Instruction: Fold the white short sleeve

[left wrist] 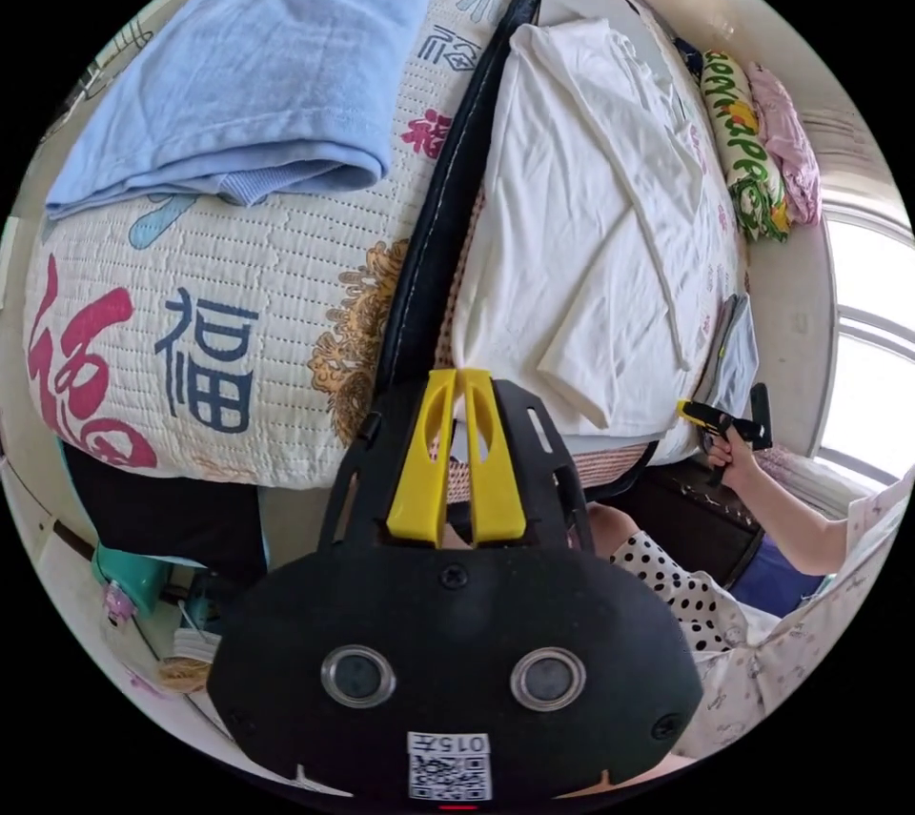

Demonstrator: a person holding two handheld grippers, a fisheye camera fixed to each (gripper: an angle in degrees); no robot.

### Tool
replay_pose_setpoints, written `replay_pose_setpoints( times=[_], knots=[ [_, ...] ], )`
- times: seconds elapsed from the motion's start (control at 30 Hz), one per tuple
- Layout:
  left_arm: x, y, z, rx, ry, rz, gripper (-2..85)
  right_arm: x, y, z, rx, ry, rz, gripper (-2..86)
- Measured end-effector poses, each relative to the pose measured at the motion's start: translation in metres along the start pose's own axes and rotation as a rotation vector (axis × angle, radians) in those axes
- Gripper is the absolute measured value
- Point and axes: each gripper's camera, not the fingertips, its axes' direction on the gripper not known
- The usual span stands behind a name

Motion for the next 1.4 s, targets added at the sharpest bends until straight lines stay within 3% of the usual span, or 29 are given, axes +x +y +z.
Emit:
replay_pose_setpoints(
  times=[0.2,0.4,0.53,0.67,0.87,1.07,1.23,1.4],
  knots=[
    [0.006,0.032,0.002,0.054,-0.055,0.013,-0.3,-0.013,0.011,-0.006,-0.005,0.099,-0.096,0.9],
    [-0.001,0.070,0.042,-0.024,-0.142,0.005,0.1,0.007,0.025,0.009,-0.061,0.097,-0.046,4.0],
    [-0.010,0.098,0.034,0.015,-0.233,-0.038,1.2,0.022,0.029,-0.021,0.098,0.047,-0.024,8.6],
    [0.035,0.105,0.014,0.128,-0.287,0.110,4.9,0.010,0.010,-0.048,0.240,-0.059,-0.167,10.2],
    [0.157,0.090,0.048,0.203,-0.113,0.444,7.8,0.002,-0.032,-0.021,0.164,-0.050,-0.277,10.4],
    [0.263,0.093,0.114,0.156,0.097,0.626,9.5,0.039,-0.023,-0.007,0.145,-0.055,-0.268,6.9],
    [0.316,0.096,0.140,0.107,0.174,0.663,12.0,0.063,-0.012,-0.003,0.100,-0.184,-0.312,1.9],
    [0.344,0.098,0.123,0.159,0.181,0.604,14.5,0.045,0.013,-0.023,0.120,-0.458,-0.448,0.8]
  ],
)
